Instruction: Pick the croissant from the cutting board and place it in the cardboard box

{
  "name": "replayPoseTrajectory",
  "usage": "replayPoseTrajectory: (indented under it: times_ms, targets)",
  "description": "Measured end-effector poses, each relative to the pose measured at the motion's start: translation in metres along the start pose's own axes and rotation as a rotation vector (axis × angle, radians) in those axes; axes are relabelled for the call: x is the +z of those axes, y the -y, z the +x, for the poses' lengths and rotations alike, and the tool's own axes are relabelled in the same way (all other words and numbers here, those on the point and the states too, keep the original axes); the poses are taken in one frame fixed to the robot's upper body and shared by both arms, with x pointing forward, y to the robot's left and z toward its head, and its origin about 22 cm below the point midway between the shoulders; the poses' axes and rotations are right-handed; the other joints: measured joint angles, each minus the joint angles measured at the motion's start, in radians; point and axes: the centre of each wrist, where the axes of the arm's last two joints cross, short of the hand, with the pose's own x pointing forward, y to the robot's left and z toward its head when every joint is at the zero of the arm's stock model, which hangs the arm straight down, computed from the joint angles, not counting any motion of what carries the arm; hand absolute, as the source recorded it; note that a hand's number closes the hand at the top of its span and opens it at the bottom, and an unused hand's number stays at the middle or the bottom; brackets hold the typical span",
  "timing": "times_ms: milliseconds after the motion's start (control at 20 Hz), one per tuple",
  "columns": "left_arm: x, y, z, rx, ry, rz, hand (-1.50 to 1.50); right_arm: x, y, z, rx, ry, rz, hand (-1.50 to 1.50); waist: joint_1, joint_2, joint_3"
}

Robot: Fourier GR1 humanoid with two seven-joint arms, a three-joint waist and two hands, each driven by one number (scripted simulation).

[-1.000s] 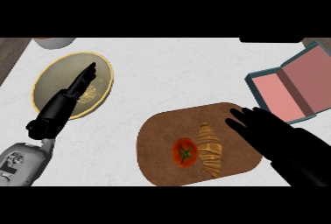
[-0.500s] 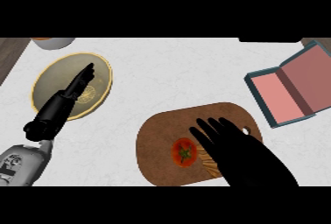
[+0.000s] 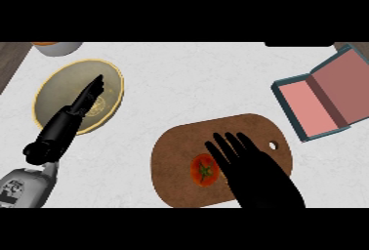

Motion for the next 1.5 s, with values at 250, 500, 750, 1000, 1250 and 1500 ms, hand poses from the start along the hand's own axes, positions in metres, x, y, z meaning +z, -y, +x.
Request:
replayPoseTrajectory:
  times_ms: [250,500,750,1000,1250,1500]
  targets:
    - [0.0,0.003,-0.001,-0.008,0.001,0.0,0.0,-0.015,-0.006,0.003,0.027,-0.035,0.0,-1.5,0.0,0.0,0.0]
    - [-0.003,0.002,-0.004,-0.006,0.003,-0.001,0.0,-0.025,-0.018,-0.002,0.059,-0.074,0.016,-1.5,-0.001,0.001,0.0]
    - [-0.005,-0.007,-0.003,-0.007,0.002,0.0,0.0,-0.036,-0.033,-0.01,0.078,-0.099,0.027,-1.5,0.0,0.001,0.0]
    - [-0.005,-0.007,-0.003,-0.003,-0.001,-0.004,0.0,-0.05,-0.042,-0.011,0.055,-0.088,0.043,-1.5,0.0,0.001,0.0]
    - [-0.005,-0.006,0.001,-0.005,-0.001,-0.001,0.0,-0.059,-0.049,-0.01,0.052,-0.089,0.053,-1.5,0.0,0.001,0.001]
    - [-0.005,-0.003,-0.003,-0.008,0.002,0.001,0.0,-0.064,-0.056,-0.021,0.071,-0.132,0.059,-1.5,-0.001,0.001,0.0]
